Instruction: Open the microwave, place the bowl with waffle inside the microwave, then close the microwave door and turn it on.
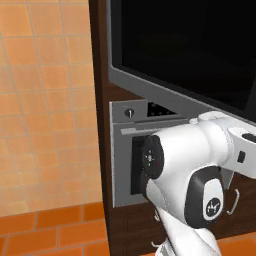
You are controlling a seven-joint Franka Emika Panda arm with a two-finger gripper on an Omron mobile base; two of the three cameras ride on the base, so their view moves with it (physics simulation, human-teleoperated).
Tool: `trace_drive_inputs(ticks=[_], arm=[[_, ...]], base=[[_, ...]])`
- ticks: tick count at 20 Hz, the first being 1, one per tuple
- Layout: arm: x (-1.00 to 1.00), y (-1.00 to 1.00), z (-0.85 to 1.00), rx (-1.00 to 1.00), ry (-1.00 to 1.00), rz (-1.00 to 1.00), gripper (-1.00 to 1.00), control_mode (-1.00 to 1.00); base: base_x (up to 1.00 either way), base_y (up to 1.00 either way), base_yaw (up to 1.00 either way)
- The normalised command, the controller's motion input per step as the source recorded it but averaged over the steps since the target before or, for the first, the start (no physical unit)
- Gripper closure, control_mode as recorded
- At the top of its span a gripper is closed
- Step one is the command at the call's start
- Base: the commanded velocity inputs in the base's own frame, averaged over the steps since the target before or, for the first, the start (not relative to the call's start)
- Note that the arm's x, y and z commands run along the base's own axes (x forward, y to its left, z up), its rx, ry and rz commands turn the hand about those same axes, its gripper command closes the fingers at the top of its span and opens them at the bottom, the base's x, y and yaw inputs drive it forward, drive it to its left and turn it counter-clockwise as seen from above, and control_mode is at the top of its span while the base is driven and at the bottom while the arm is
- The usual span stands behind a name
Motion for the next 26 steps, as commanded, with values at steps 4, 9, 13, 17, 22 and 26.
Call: trace_drive_inputs(ticks=[4, 9, 13, 17, 22, 26], arm=[[0.89, -0.84, 0.00, 0.04, -0.01, -0.15, -1.00, -1.00], [0.64, -0.63, 0.04, 0.10, 0.00, 0.09, -1.00, -1.00], [0.27, -0.57, 0.03, 0.12, 0.00, 0.30, -1.00, -1.00], [0.16, -0.66, 0.04, 0.21, 0.00, 0.36, -1.00, -1.00], [0.14, -0.69, 0.01, 0.20, 0.00, 0.33, -1.00, -1.00], [0.23, -0.47, 0.11, 0.15, 0.00, 0.30, -1.00, -1.00]], base=[[0.00, 0.00, 0.00], [0.00, 0.00, 0.00], [0.00, 0.00, 0.00], [0.00, 0.00, 0.00], [0.00, 0.00, 0.00], [0.00, 0.00, 0.00]])
